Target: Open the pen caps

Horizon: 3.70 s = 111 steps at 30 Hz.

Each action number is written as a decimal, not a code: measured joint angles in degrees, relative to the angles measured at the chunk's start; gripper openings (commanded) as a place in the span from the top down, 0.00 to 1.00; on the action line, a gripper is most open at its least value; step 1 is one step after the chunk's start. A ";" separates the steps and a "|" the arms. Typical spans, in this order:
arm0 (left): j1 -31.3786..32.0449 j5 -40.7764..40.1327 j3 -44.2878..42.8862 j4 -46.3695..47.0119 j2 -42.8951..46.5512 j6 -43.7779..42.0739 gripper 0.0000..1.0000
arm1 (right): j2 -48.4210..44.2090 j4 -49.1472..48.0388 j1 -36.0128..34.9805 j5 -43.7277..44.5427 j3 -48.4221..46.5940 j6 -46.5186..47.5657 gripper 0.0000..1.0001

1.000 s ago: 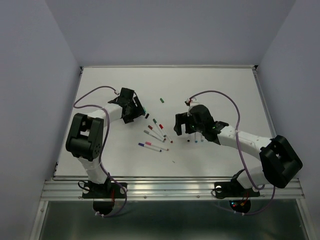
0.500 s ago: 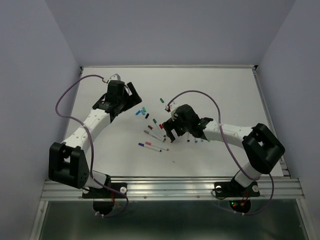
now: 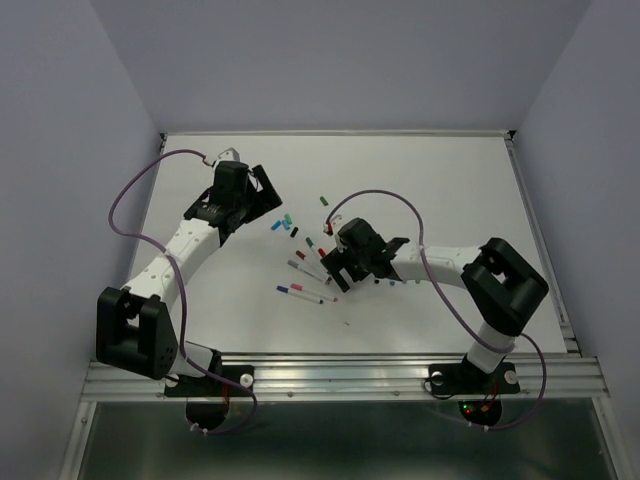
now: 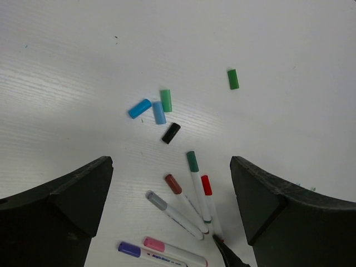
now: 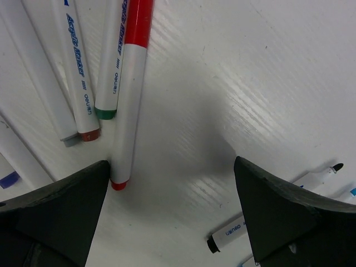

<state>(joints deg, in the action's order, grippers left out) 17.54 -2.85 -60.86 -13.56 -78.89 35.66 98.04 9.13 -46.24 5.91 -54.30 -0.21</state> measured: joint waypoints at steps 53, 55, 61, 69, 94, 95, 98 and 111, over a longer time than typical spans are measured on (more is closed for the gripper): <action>6.05 24.57 4.11 17.75 -0.07 2.56 0.17 | -14.12 -18.10 1.60 -7.08 1.57 -13.00 0.99; 6.45 24.81 4.11 18.01 -0.44 2.84 0.19 | -14.12 -18.86 1.60 -7.08 1.57 -13.55 0.99; 6.91 25.11 4.09 18.51 -0.94 3.26 0.28 | -14.12 -20.74 1.60 -7.85 1.49 -14.75 0.99; 7.28 25.31 4.04 18.97 -1.11 3.52 0.44 | -14.12 -21.70 1.60 -8.74 0.87 -15.23 0.99; 8.22 22.40 2.01 14.34 -3.56 4.20 1.00 | -11.96 -22.40 3.26 -19.71 1.55 -13.14 0.99; 8.39 22.25 0.70 12.15 -4.50 4.20 1.00 | -11.98 -23.15 3.39 -20.37 2.23 -13.27 0.99; 8.41 22.97 -2.05 7.93 -7.06 4.79 1.00 | -13.31 -27.80 3.37 -21.33 6.95 -13.90 0.99; 0.96 10.69 -15.23 18.16 -11.32 6.01 1.00 | -19.89 -20.94 -7.04 -33.03 24.59 -26.18 0.98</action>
<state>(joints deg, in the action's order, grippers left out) 18.50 7.84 -76.09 4.60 -90.21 41.67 78.15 -11.81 -53.28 -27.11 -29.71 -26.39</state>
